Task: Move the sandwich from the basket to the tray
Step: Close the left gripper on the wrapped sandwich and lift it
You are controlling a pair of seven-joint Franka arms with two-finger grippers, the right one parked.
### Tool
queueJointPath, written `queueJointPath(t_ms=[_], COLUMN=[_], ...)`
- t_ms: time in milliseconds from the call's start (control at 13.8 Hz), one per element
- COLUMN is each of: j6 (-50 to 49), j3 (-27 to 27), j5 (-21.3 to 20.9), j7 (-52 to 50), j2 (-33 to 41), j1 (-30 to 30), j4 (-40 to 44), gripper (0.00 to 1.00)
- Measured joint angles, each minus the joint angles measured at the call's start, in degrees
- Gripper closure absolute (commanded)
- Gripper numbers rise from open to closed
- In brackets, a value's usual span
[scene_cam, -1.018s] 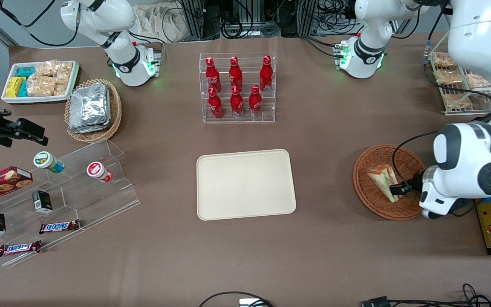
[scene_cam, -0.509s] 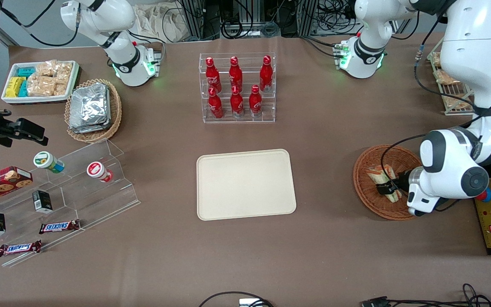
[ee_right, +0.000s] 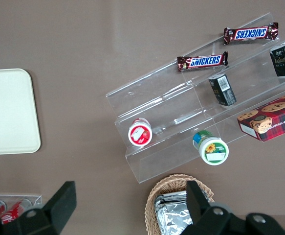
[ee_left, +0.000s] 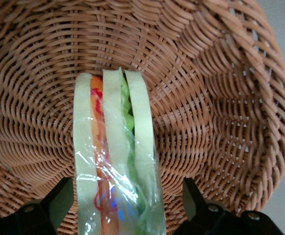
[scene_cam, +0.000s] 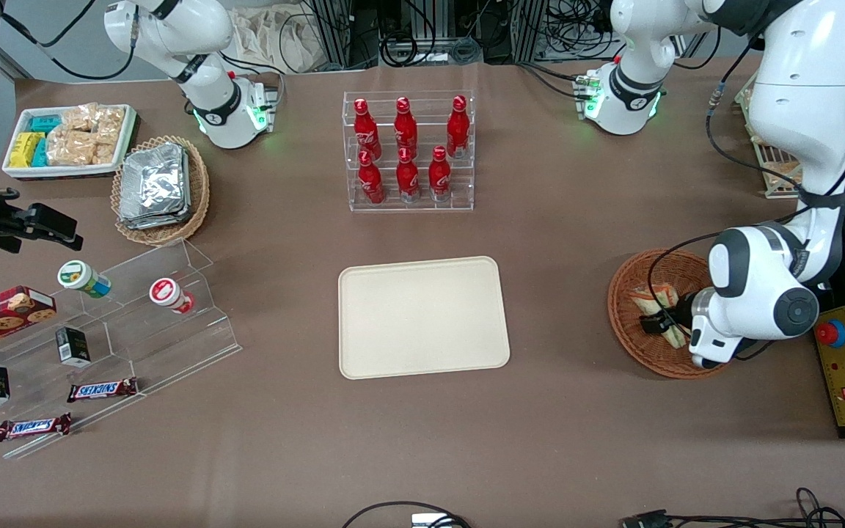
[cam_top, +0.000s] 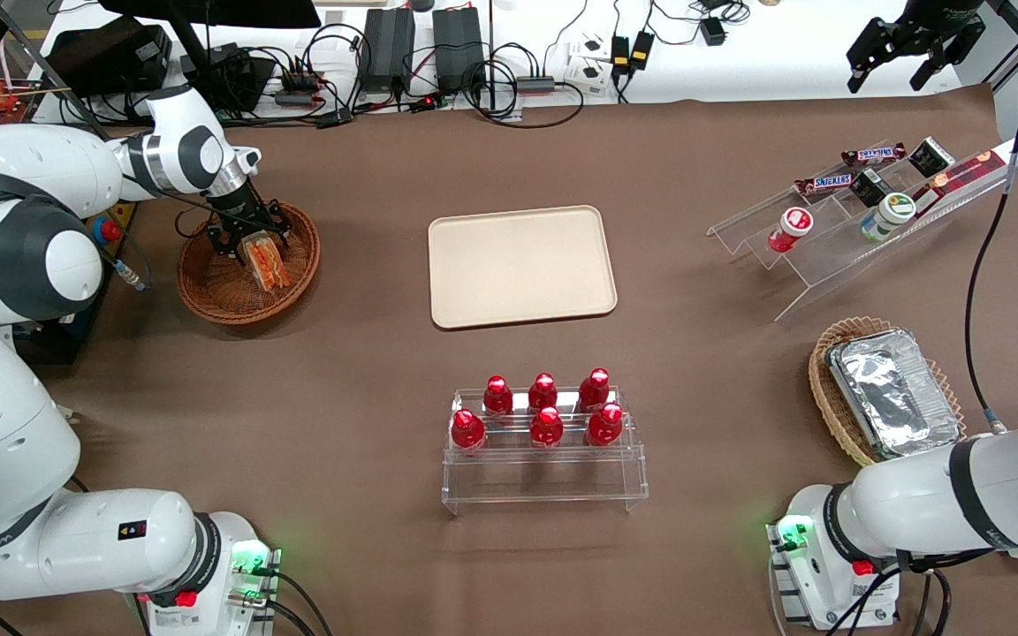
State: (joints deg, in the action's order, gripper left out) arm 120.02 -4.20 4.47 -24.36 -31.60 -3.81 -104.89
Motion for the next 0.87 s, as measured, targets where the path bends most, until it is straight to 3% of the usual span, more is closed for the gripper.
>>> queueJointPath(t_ms=[291, 436, 582, 873], j6=[0.2, 0.3, 0.3, -1.0], j3=[0.0, 0.0, 0.0, 0.0], j5=[0.1, 0.1, 0.1, 0.1], j7=[-0.1, -0.2, -0.2, -0.2], j2=[-0.4, -0.4, -0.4, 1.8], j1=[0.0, 0.0, -0.1, 0.0], j4=[-0.6, -0.7, -0.7, -0.3], gripper=[0.54, 0.69, 0.76, 0.79])
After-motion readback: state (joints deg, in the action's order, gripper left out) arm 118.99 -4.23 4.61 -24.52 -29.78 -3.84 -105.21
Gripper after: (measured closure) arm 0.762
